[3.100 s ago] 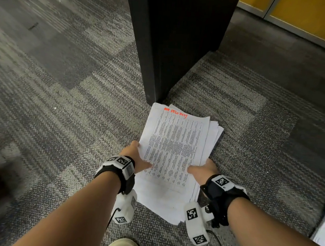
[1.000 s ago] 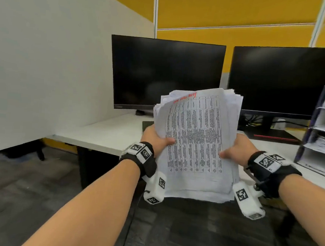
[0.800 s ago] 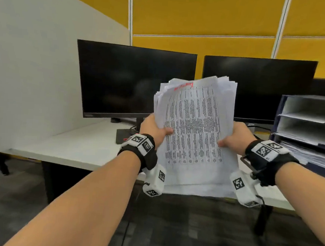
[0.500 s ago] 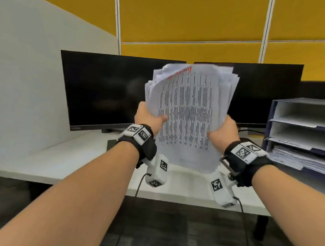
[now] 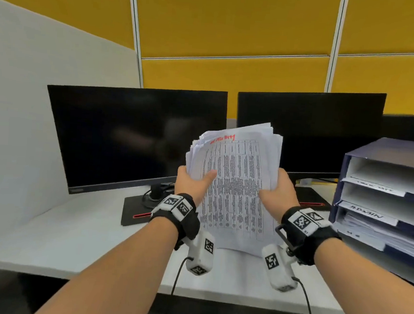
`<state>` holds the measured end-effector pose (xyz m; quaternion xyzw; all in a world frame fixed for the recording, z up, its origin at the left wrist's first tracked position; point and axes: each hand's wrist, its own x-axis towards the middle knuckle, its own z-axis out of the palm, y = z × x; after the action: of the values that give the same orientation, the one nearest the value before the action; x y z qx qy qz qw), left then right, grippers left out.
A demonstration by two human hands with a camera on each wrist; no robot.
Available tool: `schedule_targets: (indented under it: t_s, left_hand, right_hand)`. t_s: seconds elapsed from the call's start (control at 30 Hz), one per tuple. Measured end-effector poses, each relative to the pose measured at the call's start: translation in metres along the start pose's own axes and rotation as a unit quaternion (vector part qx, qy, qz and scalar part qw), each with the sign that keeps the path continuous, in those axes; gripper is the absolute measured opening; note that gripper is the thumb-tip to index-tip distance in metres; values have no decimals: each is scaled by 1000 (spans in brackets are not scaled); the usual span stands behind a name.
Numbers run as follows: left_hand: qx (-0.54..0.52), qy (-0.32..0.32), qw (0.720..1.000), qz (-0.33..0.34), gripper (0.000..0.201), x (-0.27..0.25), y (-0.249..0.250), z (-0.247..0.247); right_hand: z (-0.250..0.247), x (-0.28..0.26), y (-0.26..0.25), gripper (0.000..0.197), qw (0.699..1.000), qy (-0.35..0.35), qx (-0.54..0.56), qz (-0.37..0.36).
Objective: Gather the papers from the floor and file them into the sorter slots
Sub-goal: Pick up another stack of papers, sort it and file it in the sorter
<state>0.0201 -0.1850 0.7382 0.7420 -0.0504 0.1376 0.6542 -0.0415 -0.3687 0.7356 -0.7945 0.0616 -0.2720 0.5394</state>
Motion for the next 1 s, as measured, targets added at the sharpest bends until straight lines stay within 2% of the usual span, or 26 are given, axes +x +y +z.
schedule_targets:
  t_s: [0.07, 0.13, 0.17, 0.23, 0.27, 0.33, 0.47, 0.57, 0.67, 0.73, 0.83, 0.9, 1.0]
  left_hand:
    - [5, -9, 1000, 13, 49, -15, 7, 2]
    - [25, -7, 998, 49, 40, -29, 13, 1]
    - [43, -11, 996, 71, 34, -42, 15, -1]
    - [61, -22, 992, 108, 38, -63, 19, -6]
    - [65, -20, 992, 108, 40, -69, 21, -9]
    - [55, -18, 996, 65, 37, -82, 26, -19]
    - [2, -42, 999, 28, 43, -89, 29, -29]
    - [25, -40, 998, 51, 31, -84, 26, -29]
    - [14, -33, 997, 62, 18, -76, 32, -24]
    - [0, -35, 997, 76, 15, -70, 36, -22]
    - [24, -42, 996, 74, 30, -61, 38, -20]
    - [35, -47, 996, 69, 24, -55, 38, -20]
    - [34, -66, 995, 64, 17, -44, 40, -16]
  right_hand:
    - [-10, -14, -4, 54, 1000, -5, 16, -7]
    - [-19, -29, -3, 57, 1000, -2, 27, -5]
    - [-24, -40, 1, 56, 1000, 0, 21, -11]
    - [-32, -59, 6, 49, 1000, 9, -2, -23]
    - [-36, -62, 5, 43, 1000, 15, -16, -22]
    - [-44, -71, -2, 36, 999, 10, -33, -14]
    - [-48, -76, -7, 46, 999, -19, -28, -23]
    - [-47, -72, -1, 50, 999, -25, -24, -16]
    - [-53, -62, -5, 48, 1000, 1, -2, -26]
    - [-57, -56, -11, 53, 999, -37, 2, -40]
    - [-73, -46, -22, 60, 978, -165, -110, -57]
    - [-87, -42, -33, 54, 955, -194, -215, -68]
    - [-97, -35, -43, 48, 933, -199, -292, -61]
